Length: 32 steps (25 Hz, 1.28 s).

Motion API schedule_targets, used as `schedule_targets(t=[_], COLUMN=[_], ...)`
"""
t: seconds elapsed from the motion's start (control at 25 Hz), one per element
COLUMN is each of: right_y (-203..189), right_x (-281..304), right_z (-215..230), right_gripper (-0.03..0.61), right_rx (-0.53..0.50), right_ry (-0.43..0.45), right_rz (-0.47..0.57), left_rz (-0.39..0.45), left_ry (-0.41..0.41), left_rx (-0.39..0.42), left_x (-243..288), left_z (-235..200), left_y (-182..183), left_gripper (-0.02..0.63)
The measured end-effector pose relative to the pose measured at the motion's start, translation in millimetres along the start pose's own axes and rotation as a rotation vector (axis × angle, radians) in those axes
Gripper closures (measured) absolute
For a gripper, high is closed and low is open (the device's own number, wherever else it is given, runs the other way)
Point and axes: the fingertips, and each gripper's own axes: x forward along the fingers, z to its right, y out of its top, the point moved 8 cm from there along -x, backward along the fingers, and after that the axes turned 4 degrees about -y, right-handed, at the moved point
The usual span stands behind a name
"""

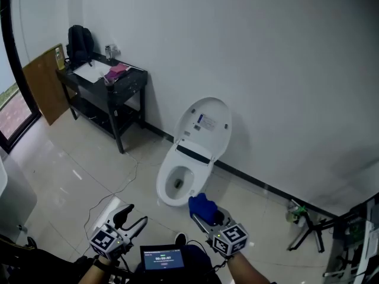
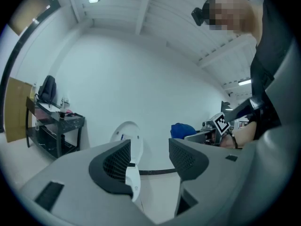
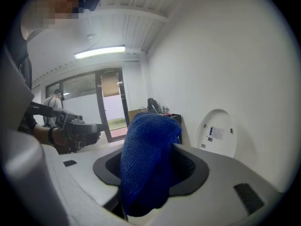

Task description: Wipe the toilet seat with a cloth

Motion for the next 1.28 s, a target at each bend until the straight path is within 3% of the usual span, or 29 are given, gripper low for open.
schedule_targets(t=[0.28,0.68,1.28], right_y=[1,-5,-7], right_x=[-40,-96,-108], right_z=[-27,-11,-2], right_gripper=[0.337,0.337,0.337], right_rx=[-0.009,0.013,0.007], right_ry=[0.035,0.018,0.056], right_rz=[0.022,0.052,0.062], left_rz=[0.016,0.035,0.022], left_ry=[0.019,0.003,0.026], left_rx=[-0.011,0.016,0.028], left_x=[-16,-4,-2], left_z=[28,83,108], left_y=[-3,1,1], left_gripper=[0.354,0.354,0.354])
